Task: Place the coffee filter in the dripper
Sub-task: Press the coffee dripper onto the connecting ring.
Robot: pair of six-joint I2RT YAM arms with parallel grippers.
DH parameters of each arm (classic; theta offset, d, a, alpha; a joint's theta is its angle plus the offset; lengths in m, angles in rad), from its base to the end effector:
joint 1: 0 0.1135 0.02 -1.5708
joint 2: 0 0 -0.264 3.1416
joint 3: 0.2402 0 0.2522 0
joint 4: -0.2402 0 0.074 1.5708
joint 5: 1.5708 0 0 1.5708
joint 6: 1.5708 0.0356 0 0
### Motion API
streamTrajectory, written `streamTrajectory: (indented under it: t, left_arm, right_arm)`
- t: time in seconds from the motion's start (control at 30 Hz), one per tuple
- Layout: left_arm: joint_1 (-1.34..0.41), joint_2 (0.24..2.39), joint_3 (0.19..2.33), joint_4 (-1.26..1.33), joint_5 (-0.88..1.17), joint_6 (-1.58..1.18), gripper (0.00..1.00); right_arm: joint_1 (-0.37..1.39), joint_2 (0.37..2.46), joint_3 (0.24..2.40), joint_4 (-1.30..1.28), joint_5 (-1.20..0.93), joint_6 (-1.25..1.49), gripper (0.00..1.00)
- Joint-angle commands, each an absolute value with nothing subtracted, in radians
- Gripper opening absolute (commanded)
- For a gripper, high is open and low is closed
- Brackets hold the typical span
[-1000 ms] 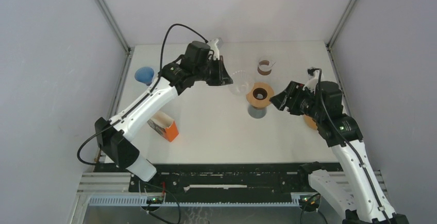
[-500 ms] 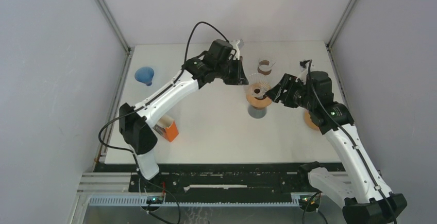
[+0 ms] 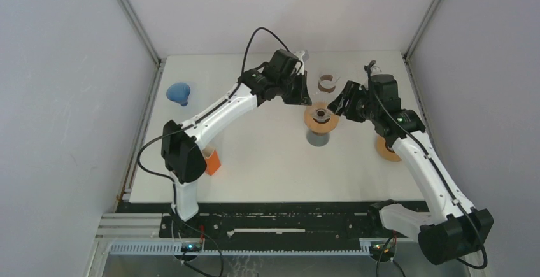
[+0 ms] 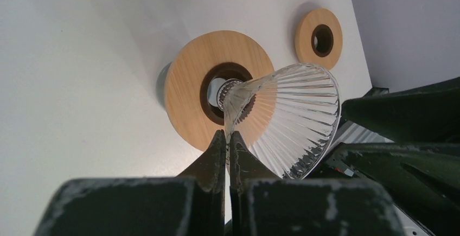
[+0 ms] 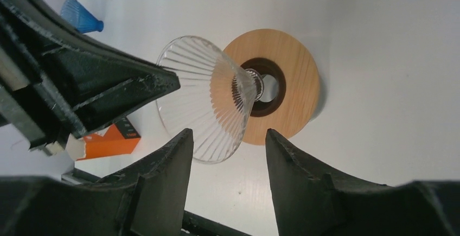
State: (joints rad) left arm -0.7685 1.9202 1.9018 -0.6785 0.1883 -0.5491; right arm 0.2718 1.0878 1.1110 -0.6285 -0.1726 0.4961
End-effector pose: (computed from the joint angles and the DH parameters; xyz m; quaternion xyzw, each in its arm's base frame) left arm 0.3117 -0.3106 0.3471 0.1383 0.8923 -0.3253 0.2810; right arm 0.2205 0.0678 0.3509 0.0590 0.8814 0.2440 0.4002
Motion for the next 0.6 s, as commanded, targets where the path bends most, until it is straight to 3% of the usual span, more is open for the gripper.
streamTrajectory:
  t: [0.0, 0.57]
  left_arm:
    - [-0.775, 1.925, 1.974, -0.666, 0.184, -0.536, 0.0]
    - [-0.774, 2.01, 2.033, -0.712, 0.199, -0.516, 0.0]
  right_arm:
    - [0.278, 1.134, 1.151, -0.601, -0.119, 0.456, 0.59]
    - [0.269, 1.267, 1.152, -0.58, -0.123, 0.422, 0.51]
